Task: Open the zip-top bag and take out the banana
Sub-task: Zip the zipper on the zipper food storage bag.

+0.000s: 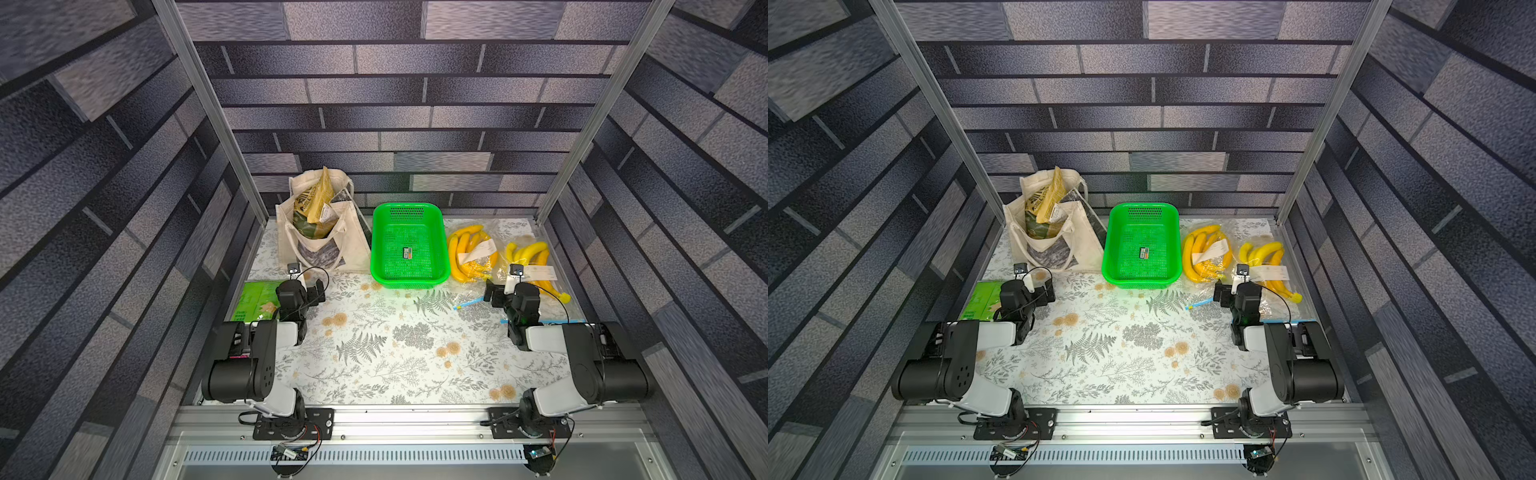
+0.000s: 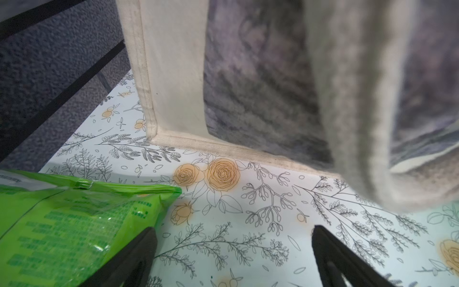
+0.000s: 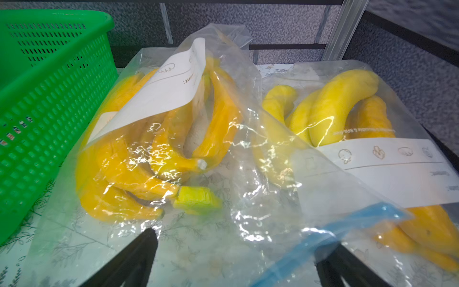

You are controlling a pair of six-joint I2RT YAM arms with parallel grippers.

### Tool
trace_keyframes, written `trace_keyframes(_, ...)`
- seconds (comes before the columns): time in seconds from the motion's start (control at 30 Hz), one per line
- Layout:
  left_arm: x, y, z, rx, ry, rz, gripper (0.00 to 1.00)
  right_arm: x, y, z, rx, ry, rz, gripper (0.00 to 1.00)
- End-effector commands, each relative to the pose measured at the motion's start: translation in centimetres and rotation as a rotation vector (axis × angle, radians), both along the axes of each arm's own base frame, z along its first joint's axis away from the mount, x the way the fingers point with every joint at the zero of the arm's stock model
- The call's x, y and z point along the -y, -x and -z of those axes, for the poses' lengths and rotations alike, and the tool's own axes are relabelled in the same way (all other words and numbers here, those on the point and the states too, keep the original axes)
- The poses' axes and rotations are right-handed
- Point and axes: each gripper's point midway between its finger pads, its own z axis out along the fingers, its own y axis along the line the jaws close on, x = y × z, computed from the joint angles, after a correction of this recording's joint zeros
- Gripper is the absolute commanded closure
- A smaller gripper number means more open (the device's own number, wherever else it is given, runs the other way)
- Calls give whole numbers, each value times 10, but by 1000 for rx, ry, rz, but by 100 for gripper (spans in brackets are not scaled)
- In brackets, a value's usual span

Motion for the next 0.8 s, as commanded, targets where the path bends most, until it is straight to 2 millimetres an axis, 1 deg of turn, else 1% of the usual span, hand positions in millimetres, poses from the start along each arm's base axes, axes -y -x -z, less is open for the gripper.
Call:
trace_keyframes(0.0, -6, -9, -9, 36, 15, -29, 0, -4, -7, -7, 30, 9, -14, 0)
trace_keyframes(0.53, -4, -8, -10, 37, 11, -27, 0, -4, -6, -7, 30, 10, -15, 0)
trace_keyframes(0.6, 4, -10, -15, 23, -10, 10, 0, -8, -3, -12, 47, 12, -44, 0)
trace_keyframes(0.67, 10, -7, -23, 7, -45, 20, 0, -9, 4, -21, 76, 11, -55, 0)
trace_keyframes(0.77, 17, -2, -43, -31, -155, -4, 0, -7, 17, -40, 115, 8, -44, 0)
